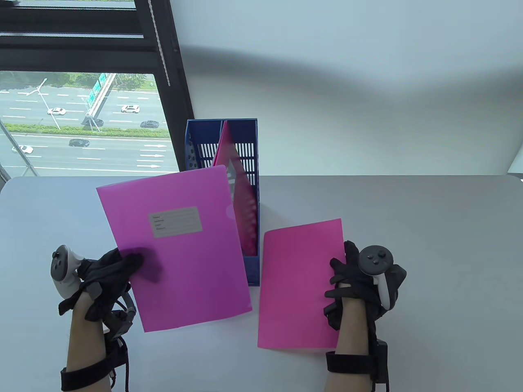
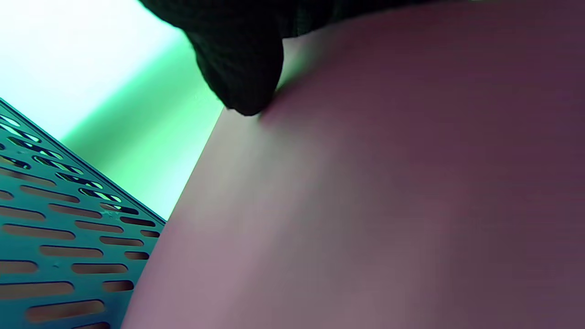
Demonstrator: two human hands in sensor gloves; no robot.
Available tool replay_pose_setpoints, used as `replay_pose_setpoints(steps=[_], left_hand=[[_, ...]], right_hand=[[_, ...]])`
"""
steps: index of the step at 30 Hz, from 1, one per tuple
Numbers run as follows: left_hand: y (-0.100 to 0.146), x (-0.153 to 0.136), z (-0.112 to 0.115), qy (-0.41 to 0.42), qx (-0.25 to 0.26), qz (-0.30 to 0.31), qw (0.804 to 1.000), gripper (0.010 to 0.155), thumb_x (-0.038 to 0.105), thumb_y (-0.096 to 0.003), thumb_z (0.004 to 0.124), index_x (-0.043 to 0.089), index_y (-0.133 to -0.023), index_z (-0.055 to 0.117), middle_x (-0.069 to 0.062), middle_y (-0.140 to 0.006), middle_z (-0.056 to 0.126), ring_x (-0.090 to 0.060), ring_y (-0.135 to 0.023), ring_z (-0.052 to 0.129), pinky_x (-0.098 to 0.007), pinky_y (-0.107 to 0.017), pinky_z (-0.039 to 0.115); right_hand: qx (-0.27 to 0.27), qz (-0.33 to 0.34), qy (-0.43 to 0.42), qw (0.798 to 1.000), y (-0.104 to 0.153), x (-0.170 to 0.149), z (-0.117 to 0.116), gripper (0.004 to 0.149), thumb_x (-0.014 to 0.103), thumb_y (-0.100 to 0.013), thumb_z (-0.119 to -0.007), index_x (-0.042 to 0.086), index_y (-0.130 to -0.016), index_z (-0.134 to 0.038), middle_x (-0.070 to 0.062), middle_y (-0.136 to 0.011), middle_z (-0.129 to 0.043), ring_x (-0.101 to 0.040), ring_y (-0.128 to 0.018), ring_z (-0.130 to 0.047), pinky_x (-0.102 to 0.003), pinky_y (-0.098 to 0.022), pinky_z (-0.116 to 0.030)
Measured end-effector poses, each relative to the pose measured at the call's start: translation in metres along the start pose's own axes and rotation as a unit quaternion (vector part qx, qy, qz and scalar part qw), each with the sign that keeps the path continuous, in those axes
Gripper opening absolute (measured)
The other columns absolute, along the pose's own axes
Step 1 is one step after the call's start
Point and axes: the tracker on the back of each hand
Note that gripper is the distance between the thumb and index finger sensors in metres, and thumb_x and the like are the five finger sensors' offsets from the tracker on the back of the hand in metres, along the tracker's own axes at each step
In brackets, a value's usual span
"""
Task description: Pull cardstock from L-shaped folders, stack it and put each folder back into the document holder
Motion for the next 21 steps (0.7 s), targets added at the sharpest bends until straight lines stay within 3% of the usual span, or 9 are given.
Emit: replay_pose_setpoints(steps=[9,15,21], left_hand=[[0.000,0.000,0.000,-0.002,-0.001,0.001,1.000,0.045,0.034,-0.0592,0.076,0.010,-0.097,0.081,-0.008,-0.077,0.098,-0.030,-0.056,0.110,-0.051,-0.065,0.076],[-0.001,0.000,0.000,-0.003,-0.002,-0.001,1.000,0.045,0.034,-0.0591,0.076,0.010,-0.096,0.081,-0.008,-0.076,0.098,-0.030,-0.056,0.110,-0.051,-0.065,0.076],[-0.002,0.000,0.002,-0.007,-0.005,-0.001,1.000,0.045,0.034,-0.0592,0.076,0.010,-0.096,0.081,-0.008,-0.077,0.098,-0.030,-0.056,0.110,-0.051,-0.065,0.076]], right_hand=[[0.003,-0.036,0.147,0.988,0.001,0.015,-0.025,0.080,0.043,-0.053,-0.093,0.025,-0.115,-0.045,-0.009,-0.111,-0.058,-0.029,-0.084,-0.078,-0.056,-0.076,-0.045],[0.032,-0.049,0.184,0.981,-0.002,0.015,-0.039,0.079,0.045,-0.052,-0.094,0.025,-0.114,-0.049,-0.010,-0.116,-0.044,-0.035,-0.096,-0.059,-0.056,-0.077,-0.031],[0.038,-0.043,0.174,0.983,-0.001,0.018,-0.039,0.075,0.046,-0.052,-0.093,0.024,-0.113,-0.054,-0.010,-0.116,-0.045,-0.035,-0.097,-0.059,-0.056,-0.077,-0.030]])
Point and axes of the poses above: the tracker on the back of each hand, its own x axis roughly to the thumb side, its own y axis roughly from the fingertips to the wrist, z = x × y
